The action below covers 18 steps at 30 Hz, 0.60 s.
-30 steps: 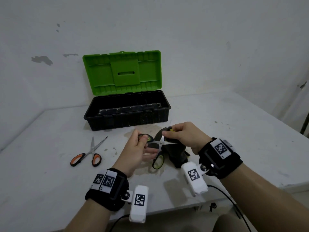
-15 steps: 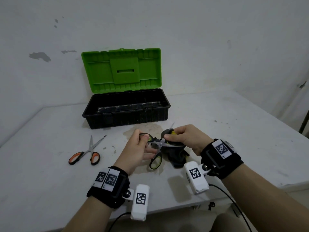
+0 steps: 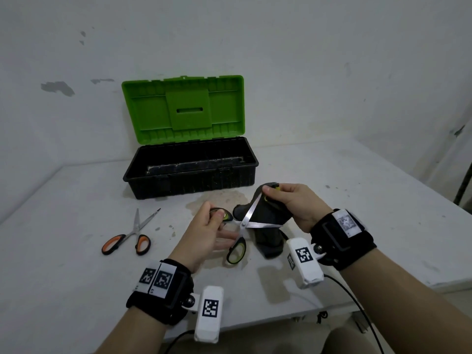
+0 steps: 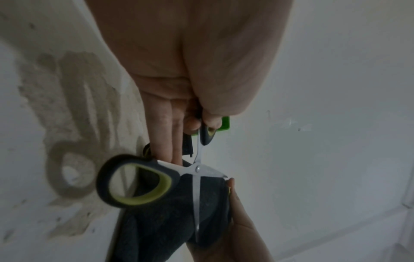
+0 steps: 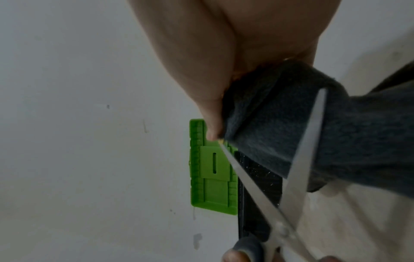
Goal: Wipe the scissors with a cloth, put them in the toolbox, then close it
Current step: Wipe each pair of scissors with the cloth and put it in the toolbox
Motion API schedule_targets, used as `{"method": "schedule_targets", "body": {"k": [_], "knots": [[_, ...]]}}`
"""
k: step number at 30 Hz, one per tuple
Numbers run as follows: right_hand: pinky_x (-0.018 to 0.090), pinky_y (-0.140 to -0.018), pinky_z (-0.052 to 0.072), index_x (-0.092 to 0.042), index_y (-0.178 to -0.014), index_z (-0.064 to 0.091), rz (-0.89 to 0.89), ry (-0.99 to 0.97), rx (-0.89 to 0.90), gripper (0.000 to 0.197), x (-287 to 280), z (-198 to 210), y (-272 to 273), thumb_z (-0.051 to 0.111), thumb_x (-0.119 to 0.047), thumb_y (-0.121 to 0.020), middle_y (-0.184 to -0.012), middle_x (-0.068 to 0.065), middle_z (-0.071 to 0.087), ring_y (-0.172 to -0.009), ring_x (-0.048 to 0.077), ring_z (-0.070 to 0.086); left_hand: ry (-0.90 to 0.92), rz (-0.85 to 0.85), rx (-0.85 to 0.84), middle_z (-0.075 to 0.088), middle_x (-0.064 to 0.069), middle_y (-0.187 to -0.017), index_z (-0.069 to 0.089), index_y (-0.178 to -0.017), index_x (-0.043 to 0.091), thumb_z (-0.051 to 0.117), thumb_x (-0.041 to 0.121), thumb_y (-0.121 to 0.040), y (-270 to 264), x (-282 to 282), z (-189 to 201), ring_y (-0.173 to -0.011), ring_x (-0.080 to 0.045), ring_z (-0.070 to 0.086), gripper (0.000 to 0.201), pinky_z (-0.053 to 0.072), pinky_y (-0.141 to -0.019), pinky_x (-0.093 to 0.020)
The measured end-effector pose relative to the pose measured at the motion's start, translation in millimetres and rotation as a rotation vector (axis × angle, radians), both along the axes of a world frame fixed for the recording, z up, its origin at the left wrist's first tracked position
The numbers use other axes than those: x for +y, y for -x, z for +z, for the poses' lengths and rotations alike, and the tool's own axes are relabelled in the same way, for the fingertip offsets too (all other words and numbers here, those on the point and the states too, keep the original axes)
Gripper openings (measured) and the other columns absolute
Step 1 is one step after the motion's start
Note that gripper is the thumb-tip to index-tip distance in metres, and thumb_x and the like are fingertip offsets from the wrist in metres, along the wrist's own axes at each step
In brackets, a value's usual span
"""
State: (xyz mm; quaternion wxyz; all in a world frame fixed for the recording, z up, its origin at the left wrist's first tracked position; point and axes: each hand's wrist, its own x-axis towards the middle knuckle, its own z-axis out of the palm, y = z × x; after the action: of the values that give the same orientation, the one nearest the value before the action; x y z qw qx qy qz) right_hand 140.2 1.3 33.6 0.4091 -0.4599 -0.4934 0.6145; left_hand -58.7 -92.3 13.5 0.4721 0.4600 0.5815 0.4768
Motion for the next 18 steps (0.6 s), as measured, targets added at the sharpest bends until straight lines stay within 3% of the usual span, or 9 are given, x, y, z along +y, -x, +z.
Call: {"method": "schedule_targets", "body": {"k": [2, 5, 8, 10, 11, 13, 16, 18], "knots": [[0.027, -0.062, 0.057, -0.004, -0.082, 0.07, -0.092, -0.004, 0.012, 0.018, 1.4, -2.5, -2.6, 0.071, -0.02, -0.089, -0.078, 0.013, 0.07, -0.068, 0.022, 0.067, 0.008, 0.039, -0.016, 0.049, -0.01, -0.092, 0.051, -0.104, 0.011, 0.038, 0.023, -0.108, 0.8, 0.9, -2.3, -0.081, -0.026, 0.076, 0.018, 0.062, -0.077, -0.045], [0.035, -0.075, 0.052, -0.005, -0.08, 0.068, -0.193, 0.018, 0.004, 0.022, 2.8, 3.8, -7.3, 0.062, -0.021, -0.094, -0.08, 0.013, 0.068, -0.073, 0.025, 0.064, 0.039, 0.09, -0.047, 0.052, -0.007, -0.091, 0.051, -0.108, 0.011, 0.038, 0.024, -0.107, 1.9, 4.2, -4.2, -0.077, -0.024, 0.077, 0.019, 0.062, -0.08, -0.048], [0.034, -0.068, 0.043, -0.007, -0.073, 0.065, -0.237, -0.002, 0.03, 0.023, 1.0, 16.1, -10.2, 0.053, -0.011, -0.092, -0.075, 0.012, 0.06, -0.072, 0.027, 0.057, 0.072, 0.108, -0.075, 0.052, -0.009, -0.095, 0.052, -0.111, 0.01, 0.039, 0.024, -0.107, 3.2, 6.9, -4.1, -0.074, -0.023, 0.076, 0.019, 0.062, -0.076, -0.043], [0.026, -0.061, 0.044, -0.013, -0.084, 0.067, -0.183, -0.257, -0.225, 0.014, -3.8, 17.9, -9.1, 0.056, -0.012, -0.091, -0.077, 0.005, 0.061, -0.07, 0.022, 0.056, 0.08, 0.114, -0.067, 0.052, -0.008, -0.099, 0.053, -0.109, 0.011, 0.04, 0.024, -0.107, 3.2, 7.8, -3.6, -0.073, -0.022, 0.076, 0.018, 0.062, -0.074, -0.041], [0.019, -0.064, 0.045, -0.019, -0.096, 0.068, -0.134, -0.421, -0.397, 0.009, -9.5, 17.0, -6.0, 0.062, -0.015, -0.09, -0.082, 0.0, 0.064, -0.072, 0.016, 0.059, 0.082, 0.116, -0.06, 0.053, -0.008, -0.102, 0.053, -0.108, 0.013, 0.04, 0.024, -0.107, 2.8, 8.2, -3.2, -0.073, -0.023, 0.076, 0.018, 0.062, -0.073, -0.041], [0.011, -0.074, 0.044, -0.027, -0.112, 0.066, -0.019, -0.662, -0.66, 0.029, -21.7, 9.4, 3.6, 0.074, -0.023, -0.085, -0.092, -0.009, 0.065, -0.081, 0.005, 0.059, 0.088, 0.112, -0.051, 0.055, -0.008, -0.107, 0.053, -0.107, 0.014, 0.04, 0.024, -0.107, 0.8, 8.5, -2.3, -0.077, -0.025, 0.075, 0.016, 0.063, -0.072, -0.04], [0.027, -0.084, 0.049, -0.02, -0.107, 0.075, 0.122, -0.823, -0.779, 0.025, -32.2, -3.4, 18.9, 0.076, -0.026, -0.083, -0.095, -0.001, 0.069, -0.086, 0.013, 0.06, 0.085, 0.111, -0.045, 0.056, -0.009, -0.108, 0.052, -0.108, 0.014, 0.04, 0.025, -0.107, -2.7, 8.1, -1.0, -0.081, -0.027, 0.074, 0.017, 0.063, -0.072, -0.041], [0.034, -0.083, 0.049, -0.019, -0.106, 0.077, 0.159, -0.903, -0.814, 0.024, -32.1, -6.7, 20.9, 0.073, -0.029, -0.085, -0.096, 0.003, 0.069, -0.086, 0.018, 0.061, 0.082, 0.118, -0.041, 0.057, -0.011, -0.11, 0.052, -0.108, 0.014, 0.04, 0.026, -0.107, -2.8, 7.9, -1.1, -0.082, -0.027, 0.074, 0.017, 0.063, -0.073, -0.041]]}}
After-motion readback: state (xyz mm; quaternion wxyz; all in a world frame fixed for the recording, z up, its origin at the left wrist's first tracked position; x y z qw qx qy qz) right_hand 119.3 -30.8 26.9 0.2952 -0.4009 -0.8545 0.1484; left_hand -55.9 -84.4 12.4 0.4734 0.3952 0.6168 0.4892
